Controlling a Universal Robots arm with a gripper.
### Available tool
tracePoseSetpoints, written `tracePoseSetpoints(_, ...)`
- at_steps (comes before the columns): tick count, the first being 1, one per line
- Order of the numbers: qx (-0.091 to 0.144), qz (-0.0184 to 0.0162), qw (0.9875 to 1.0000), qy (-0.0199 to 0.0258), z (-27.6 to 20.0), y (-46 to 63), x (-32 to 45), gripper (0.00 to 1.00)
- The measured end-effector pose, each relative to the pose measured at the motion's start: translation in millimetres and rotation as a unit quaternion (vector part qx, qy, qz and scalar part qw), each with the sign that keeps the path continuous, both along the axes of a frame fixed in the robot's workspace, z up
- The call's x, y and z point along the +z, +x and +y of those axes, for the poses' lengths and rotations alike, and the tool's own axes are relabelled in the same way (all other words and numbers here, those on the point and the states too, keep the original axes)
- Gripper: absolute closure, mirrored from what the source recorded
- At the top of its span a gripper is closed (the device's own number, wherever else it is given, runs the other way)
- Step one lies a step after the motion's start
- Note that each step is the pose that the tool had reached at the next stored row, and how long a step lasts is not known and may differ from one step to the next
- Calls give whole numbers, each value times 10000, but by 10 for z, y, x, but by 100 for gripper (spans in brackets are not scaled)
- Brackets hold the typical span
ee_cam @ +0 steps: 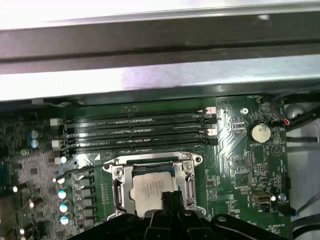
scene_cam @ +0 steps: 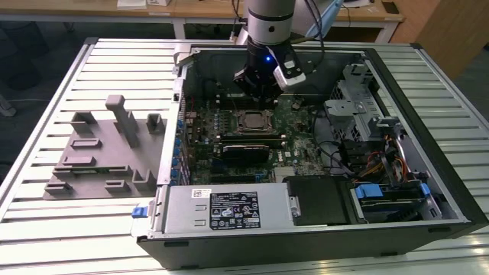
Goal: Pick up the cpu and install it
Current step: 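Close the cpu cover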
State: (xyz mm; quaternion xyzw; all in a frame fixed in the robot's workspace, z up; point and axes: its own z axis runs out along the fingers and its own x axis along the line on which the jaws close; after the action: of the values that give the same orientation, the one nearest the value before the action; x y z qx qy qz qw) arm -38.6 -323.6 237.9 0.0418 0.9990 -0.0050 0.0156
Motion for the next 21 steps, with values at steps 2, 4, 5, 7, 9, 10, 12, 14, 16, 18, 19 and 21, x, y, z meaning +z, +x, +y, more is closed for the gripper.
tracePoseSetpoints(2, 139, 0, 9999, -8, 0, 0, -2, 89)
tracePoseSetpoints(4, 245, 3, 9995, -186, 0, 0, -11, 89)
tracePoseSetpoints(5, 245, 3, 9995, -187, 0, 0, -11, 89)
tracePoseSetpoints(7, 253, 7, 9991, -346, 0, 0, -40, 89)
tracePoseSetpoints(9, 253, 6, 9991, -348, 0, 0, -41, 89)
tracePoseSetpoints(10, 252, 6, 9991, -348, 0, -2, -42, 89)
tracePoseSetpoints(12, 252, 6, 9991, -348, 0, -9, -44, 89)
tracePoseSetpoints(14, 252, 6, 9991, -348, -1, -21, -47, 89)
tracePoseSetpoints(16, 253, 6, 9991, -347, -1, -39, -49, 89)
tracePoseSetpoints(18, 252, 6, 9991, -348, -1, -57, -50, 89)
tracePoseSetpoints(19, 252, 6, 9991, -348, -1, -68, -52, 89)
tracePoseSetpoints(21, 252, 6, 9991, -348, -1, -86, -61, 89)
